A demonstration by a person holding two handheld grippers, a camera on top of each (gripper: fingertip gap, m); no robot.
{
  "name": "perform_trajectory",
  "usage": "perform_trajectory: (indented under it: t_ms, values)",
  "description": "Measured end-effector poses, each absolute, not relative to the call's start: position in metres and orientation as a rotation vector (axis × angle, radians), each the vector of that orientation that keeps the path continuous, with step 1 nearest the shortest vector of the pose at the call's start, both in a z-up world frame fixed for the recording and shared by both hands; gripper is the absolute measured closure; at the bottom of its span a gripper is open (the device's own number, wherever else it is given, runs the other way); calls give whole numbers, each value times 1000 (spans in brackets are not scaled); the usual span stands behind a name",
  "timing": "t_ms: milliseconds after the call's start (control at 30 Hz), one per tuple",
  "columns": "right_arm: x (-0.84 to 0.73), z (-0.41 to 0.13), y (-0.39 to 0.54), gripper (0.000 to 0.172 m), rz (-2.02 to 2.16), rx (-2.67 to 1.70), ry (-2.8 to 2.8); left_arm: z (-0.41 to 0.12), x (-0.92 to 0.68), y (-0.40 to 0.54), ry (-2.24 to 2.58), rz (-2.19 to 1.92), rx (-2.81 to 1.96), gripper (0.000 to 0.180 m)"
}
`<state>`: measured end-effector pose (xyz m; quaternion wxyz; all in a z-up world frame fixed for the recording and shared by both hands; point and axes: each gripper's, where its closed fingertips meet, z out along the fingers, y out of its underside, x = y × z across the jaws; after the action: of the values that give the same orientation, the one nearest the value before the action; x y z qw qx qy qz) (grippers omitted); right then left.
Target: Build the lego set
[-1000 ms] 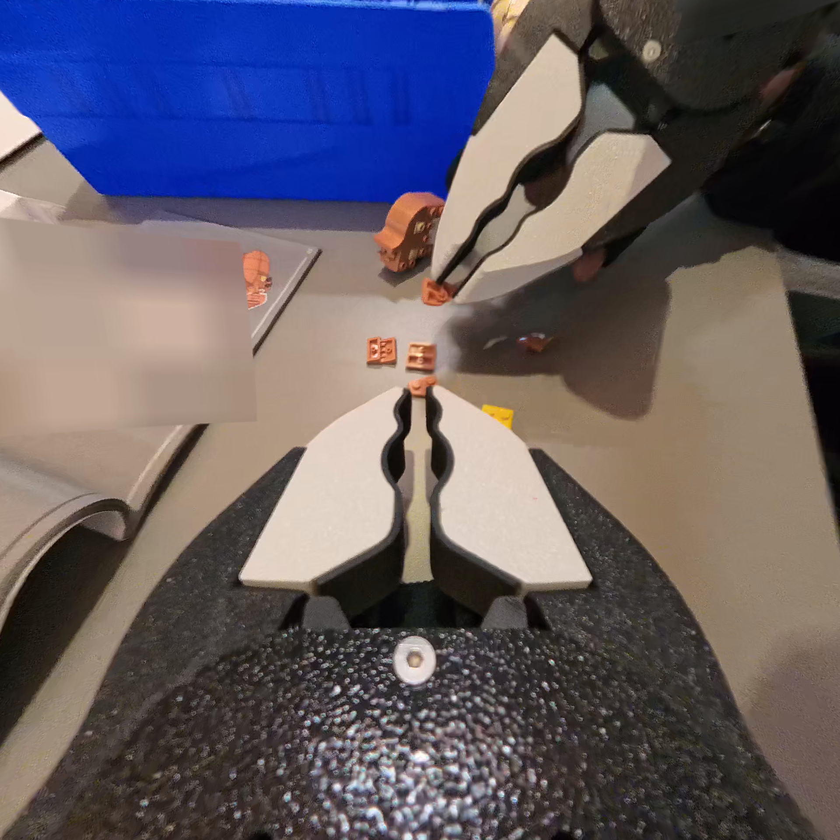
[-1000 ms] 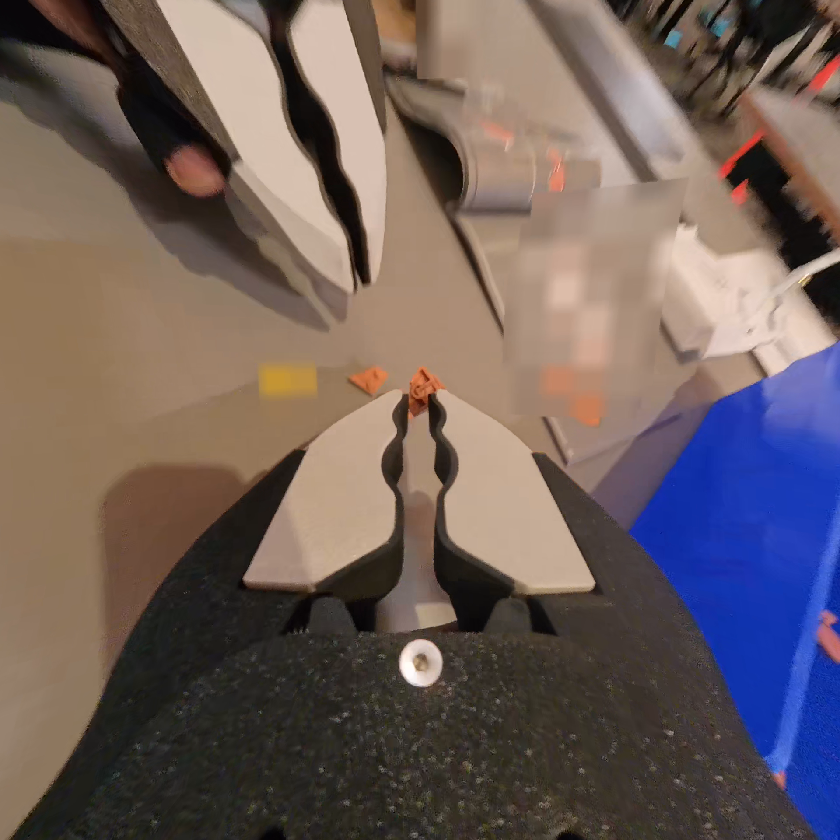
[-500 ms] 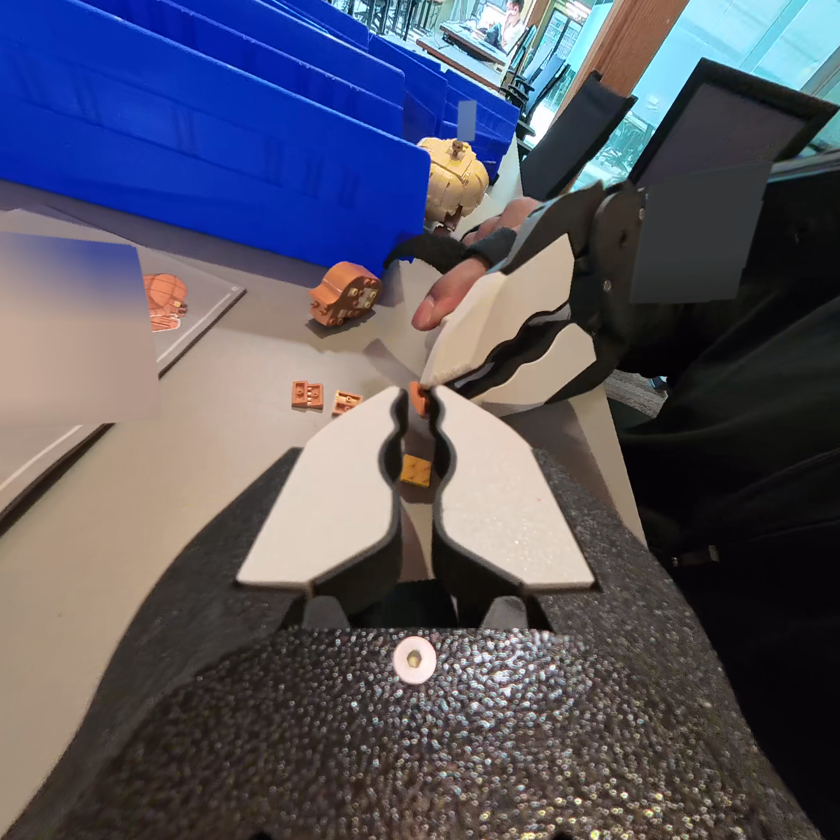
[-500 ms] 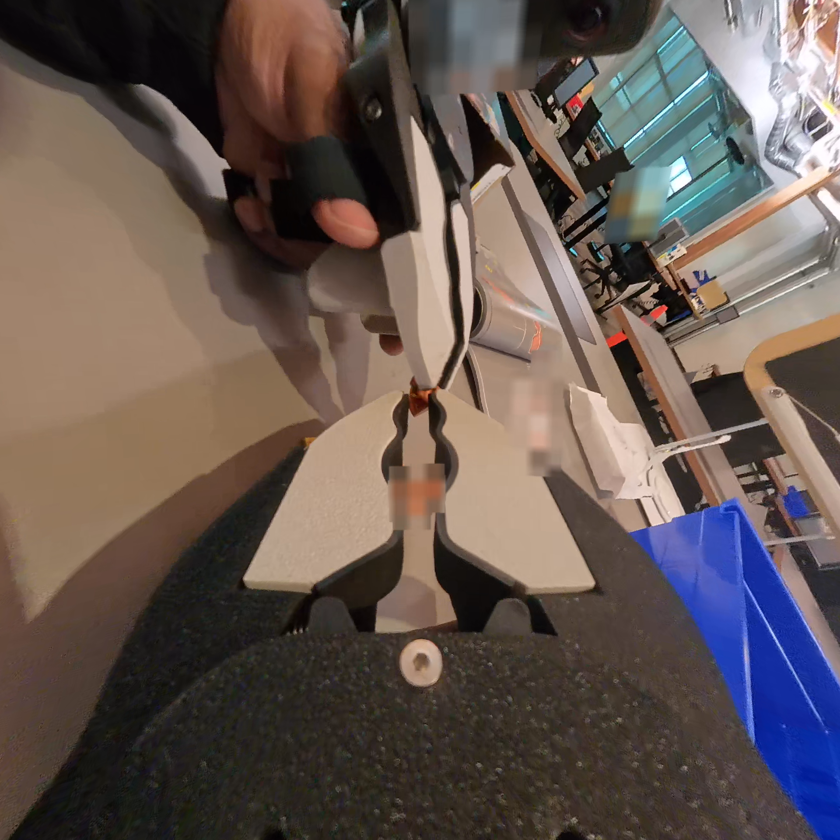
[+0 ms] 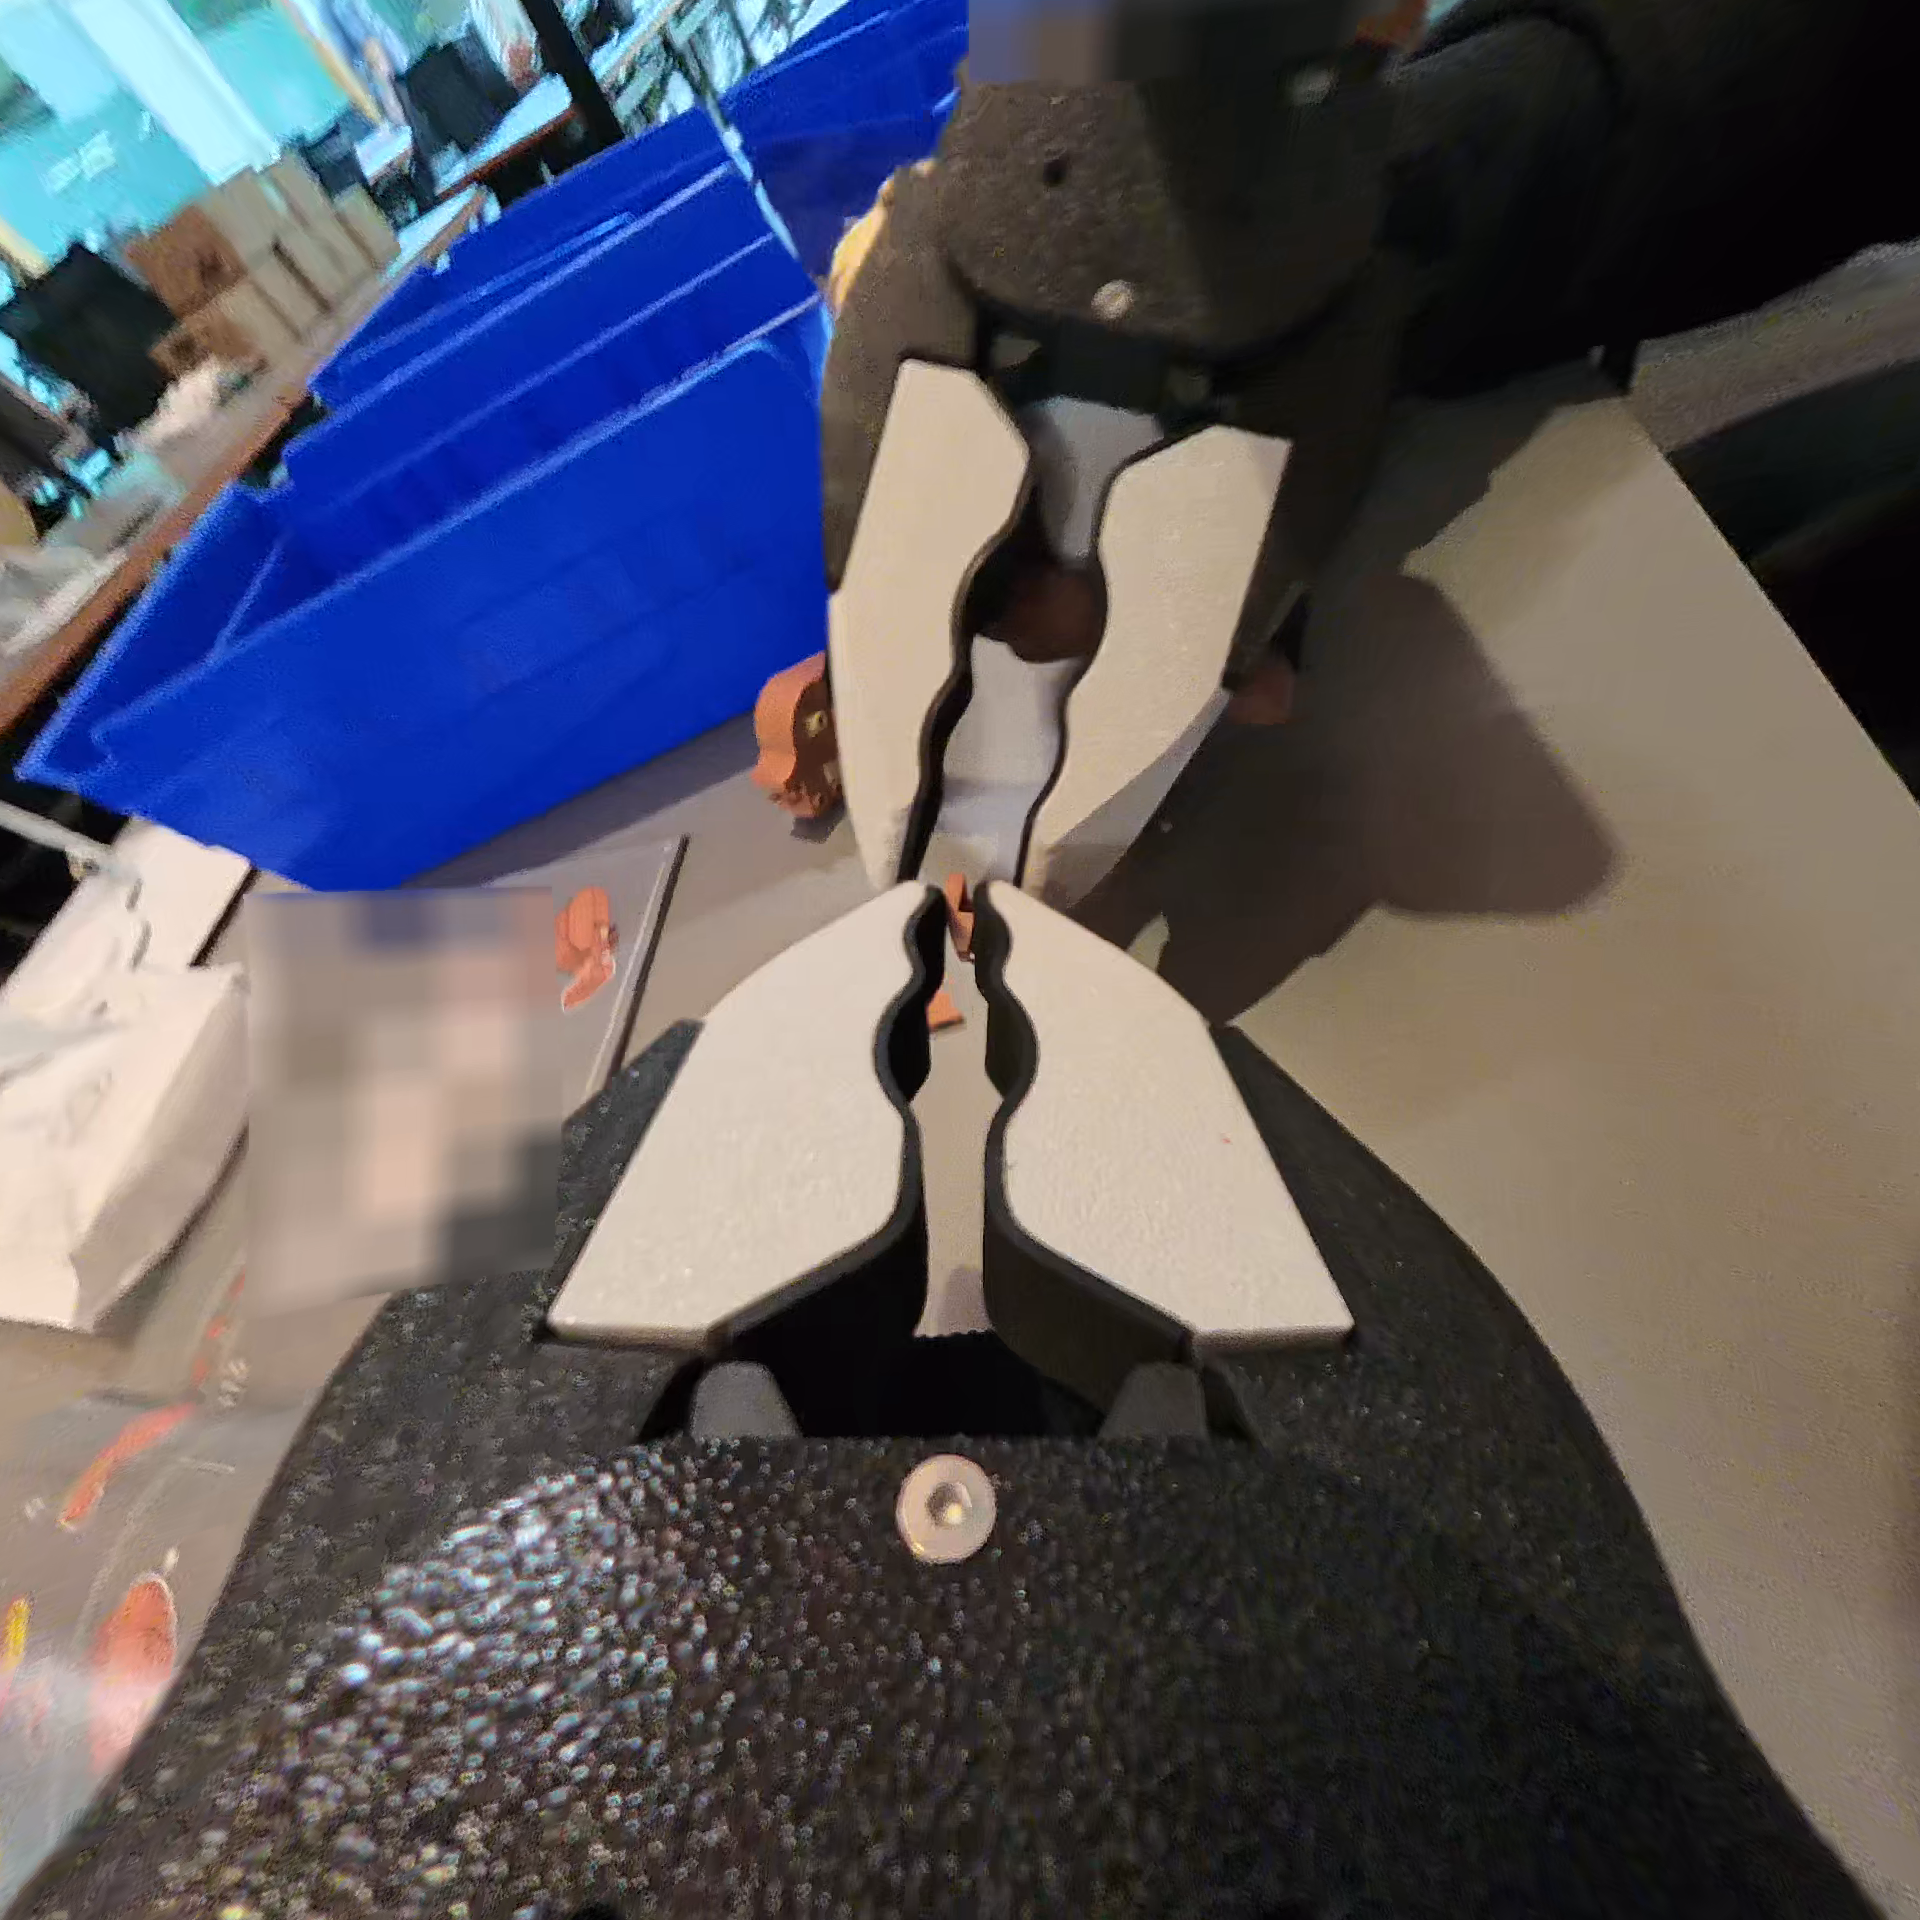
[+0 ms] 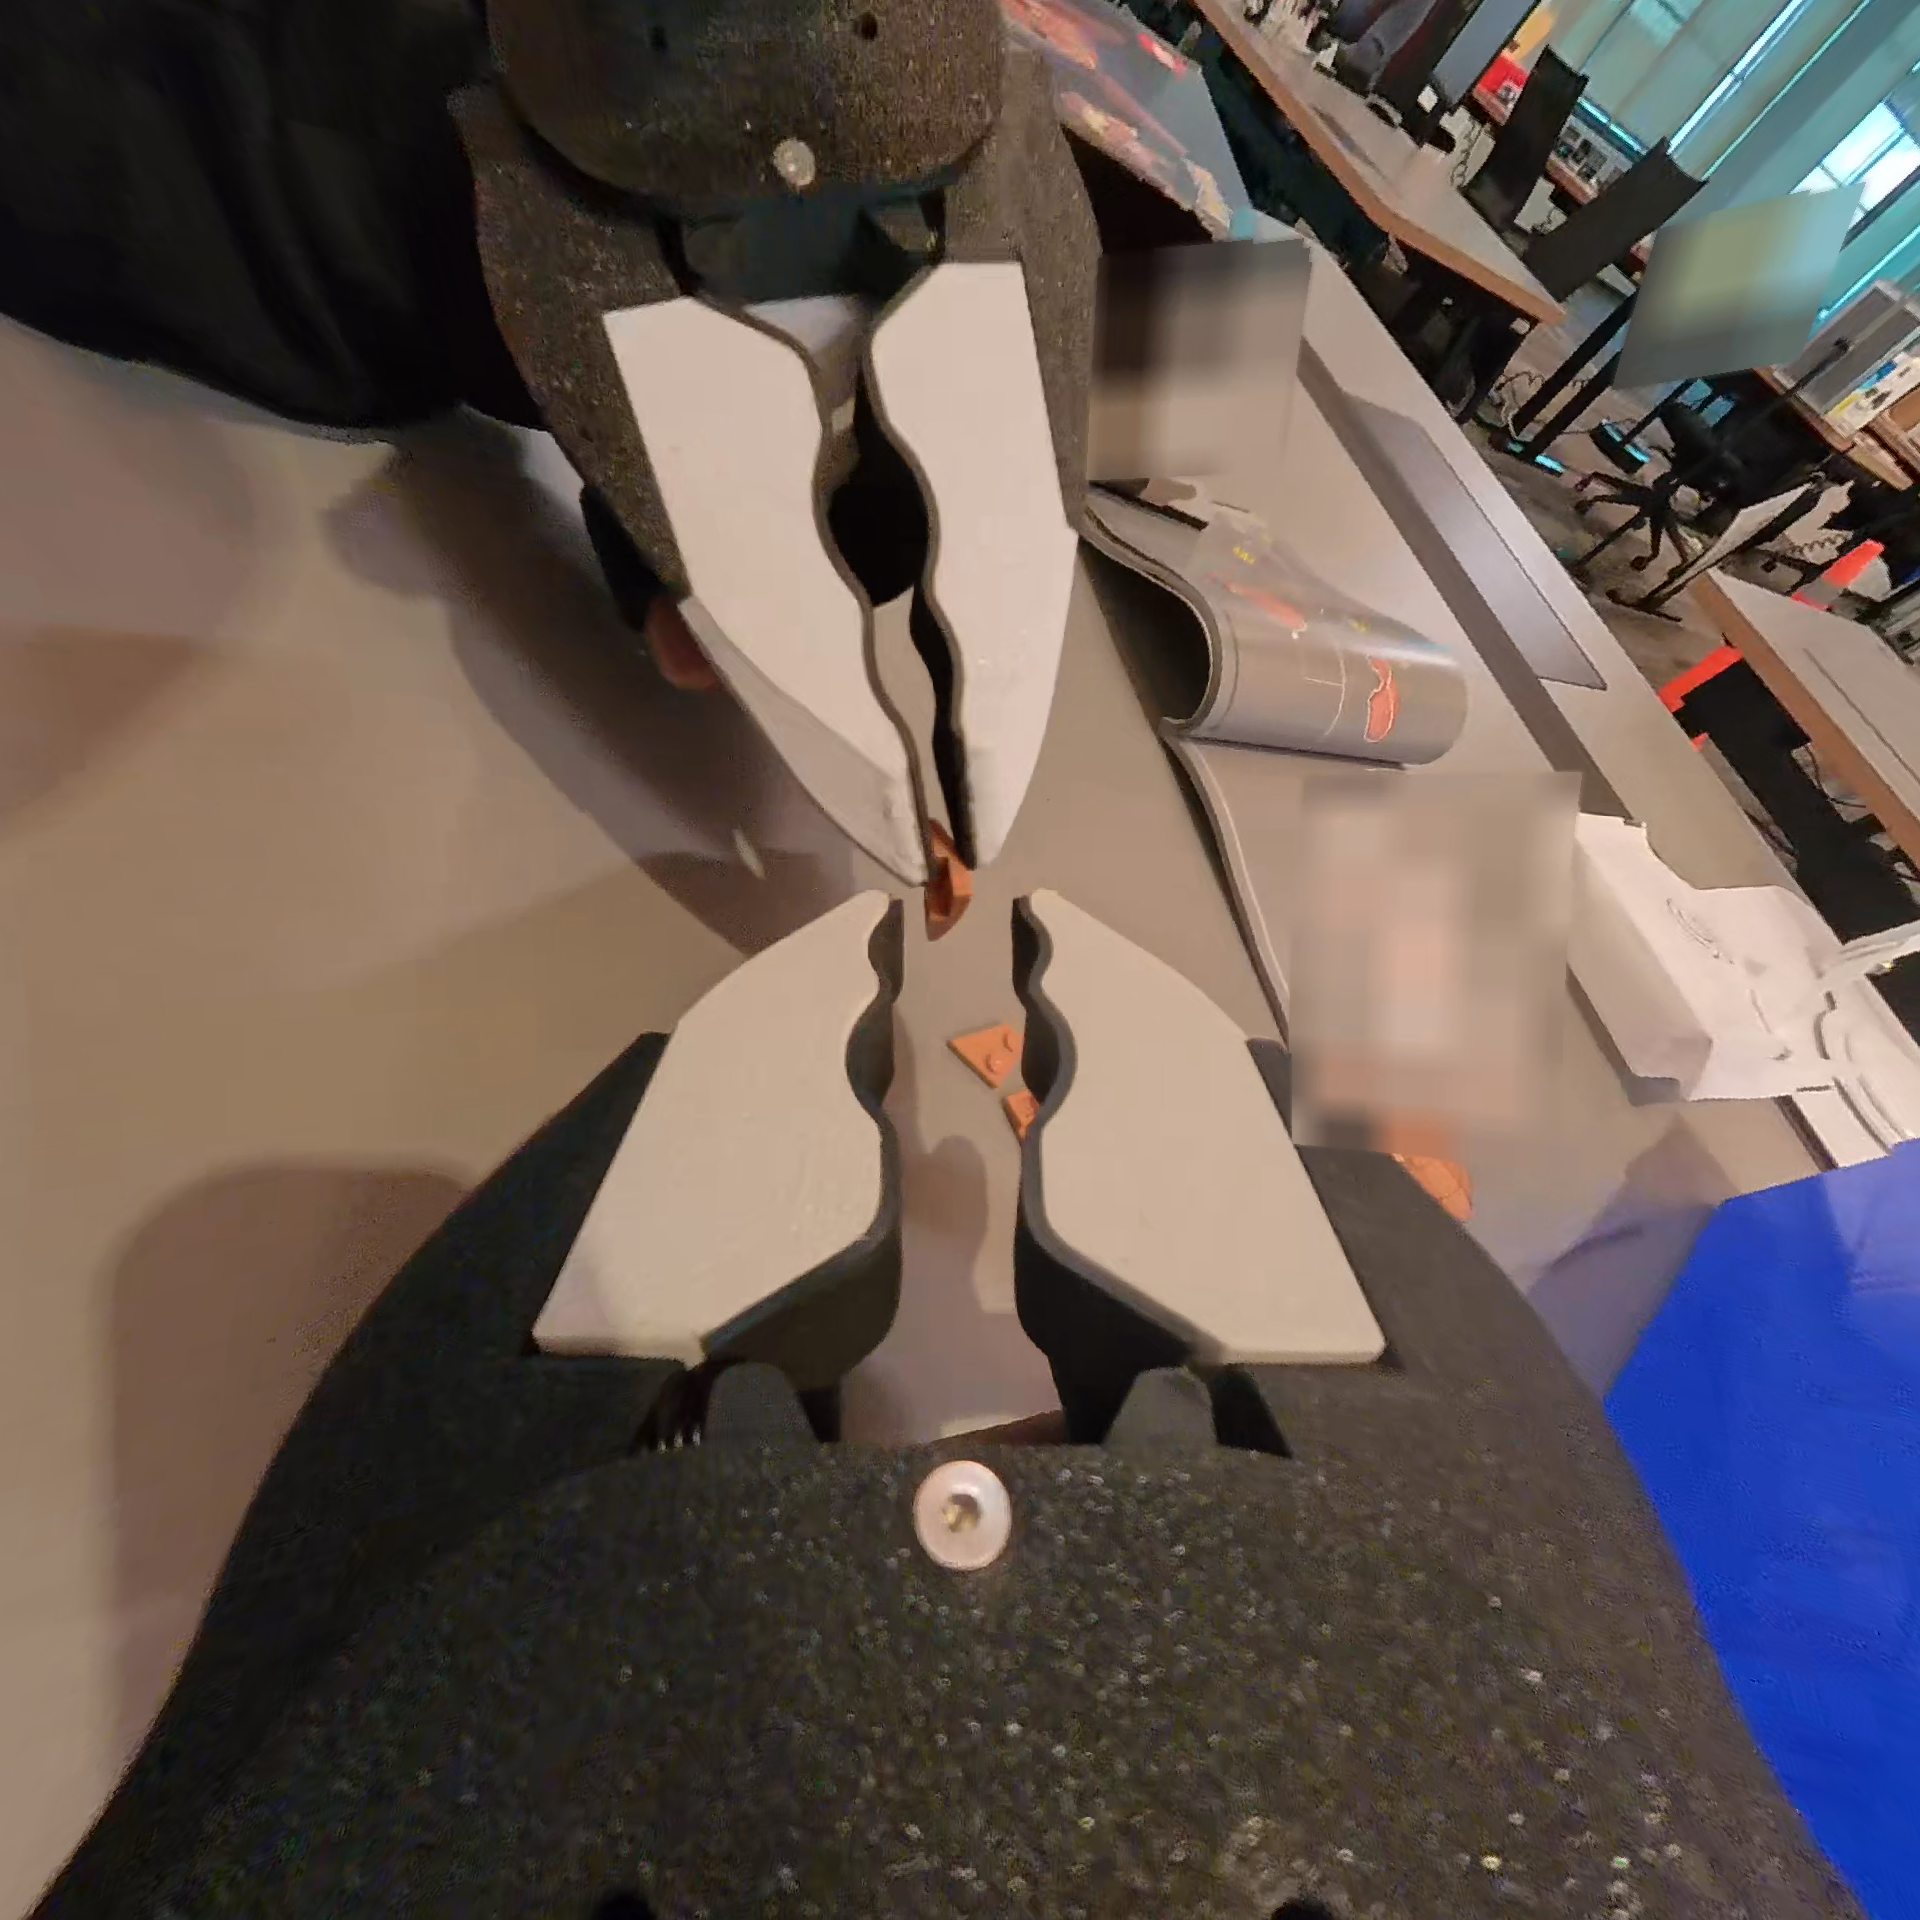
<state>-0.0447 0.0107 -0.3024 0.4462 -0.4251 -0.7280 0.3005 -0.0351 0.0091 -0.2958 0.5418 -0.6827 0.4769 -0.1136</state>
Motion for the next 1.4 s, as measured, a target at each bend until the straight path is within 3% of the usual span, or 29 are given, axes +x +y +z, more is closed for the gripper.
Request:
perform_trajectory:
  t_ms: [233, 433, 633, 833, 1400]
  values:
    - [-44, -303, 7, 167, 654, -944, -1811, -291, -30, 4, 1137, -327, -1562, 176]
    - [-43, -298, 13, 167, 533, -830, -1782, -296, -36, 1, 1030, -566, -1721, 165]
    - [-42, -294, 10, 167, 446, -696, -1770, -287, -34, -4, 815, -965, -1811, 165]
    - [-43, -290, 2, 167, 361, -546, -1751, -291, -32, -7, 756, -1096, -1870, 165]
    - [-44, -307, 11, 158, 363, -706, -1833, -299, -36, -3, 887, -857, -1852, 171]
